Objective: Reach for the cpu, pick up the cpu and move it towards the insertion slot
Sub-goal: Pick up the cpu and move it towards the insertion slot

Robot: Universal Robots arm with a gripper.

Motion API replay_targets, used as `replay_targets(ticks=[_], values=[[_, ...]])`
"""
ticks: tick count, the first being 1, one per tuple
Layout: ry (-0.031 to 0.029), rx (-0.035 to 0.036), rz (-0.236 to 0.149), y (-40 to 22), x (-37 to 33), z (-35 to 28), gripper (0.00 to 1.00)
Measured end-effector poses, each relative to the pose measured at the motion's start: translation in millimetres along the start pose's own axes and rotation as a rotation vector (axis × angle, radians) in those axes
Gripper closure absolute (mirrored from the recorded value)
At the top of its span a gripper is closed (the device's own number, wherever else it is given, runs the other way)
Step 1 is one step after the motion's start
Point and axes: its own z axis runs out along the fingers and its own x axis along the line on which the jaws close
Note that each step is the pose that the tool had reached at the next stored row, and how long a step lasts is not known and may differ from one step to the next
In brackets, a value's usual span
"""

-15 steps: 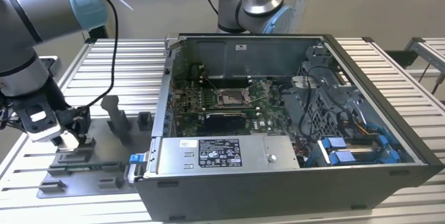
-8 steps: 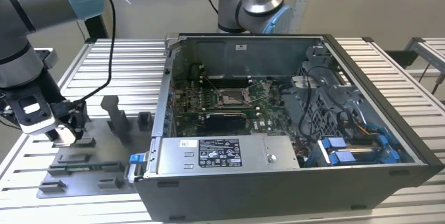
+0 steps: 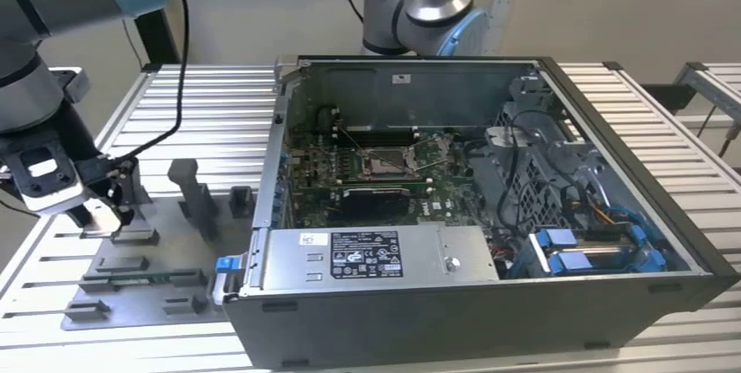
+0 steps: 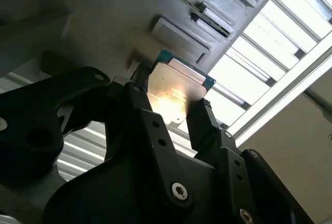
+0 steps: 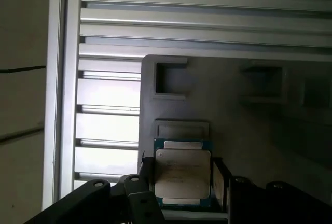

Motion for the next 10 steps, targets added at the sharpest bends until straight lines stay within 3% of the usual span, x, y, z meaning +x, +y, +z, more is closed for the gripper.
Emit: replay_targets(ticks=[6, 10], values=[[0.0021, -0.0004, 0.000, -0.1, 0.0, -9.3, 1.00], [0.0031, -0.0005, 0.000, 0.4, 0.1, -22.8, 1.00]])
